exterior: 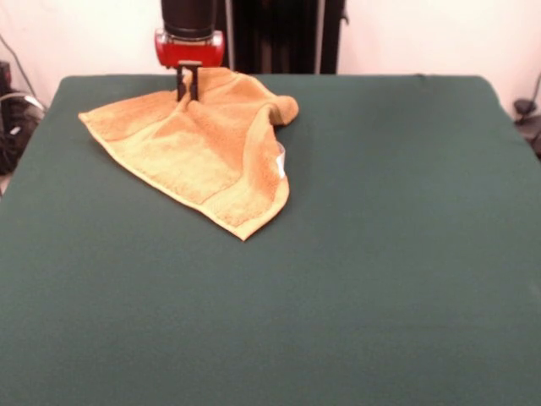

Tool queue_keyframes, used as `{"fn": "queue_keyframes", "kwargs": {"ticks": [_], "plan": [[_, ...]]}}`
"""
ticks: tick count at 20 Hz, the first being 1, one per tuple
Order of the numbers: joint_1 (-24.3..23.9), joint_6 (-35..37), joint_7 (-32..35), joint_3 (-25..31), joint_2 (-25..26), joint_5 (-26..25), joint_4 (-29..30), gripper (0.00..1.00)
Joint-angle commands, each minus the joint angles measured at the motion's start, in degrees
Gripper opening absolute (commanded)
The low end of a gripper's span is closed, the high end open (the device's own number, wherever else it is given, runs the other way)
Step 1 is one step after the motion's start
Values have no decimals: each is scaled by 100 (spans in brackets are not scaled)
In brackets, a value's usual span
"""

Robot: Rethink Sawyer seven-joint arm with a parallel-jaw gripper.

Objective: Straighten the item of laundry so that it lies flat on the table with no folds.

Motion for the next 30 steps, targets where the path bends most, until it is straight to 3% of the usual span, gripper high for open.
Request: {"fn": "queue_keyframes", "kwargs": {"ticks": [1,15,23,30], "plan": [[295,87,843,610,641,398,-934,0],[528,-248,537,630,639,125,-1543,0],[267,407,183,1040,519,-219,-1702,0],[-159,1389,129,1311,375,22,-1380,0]]}}
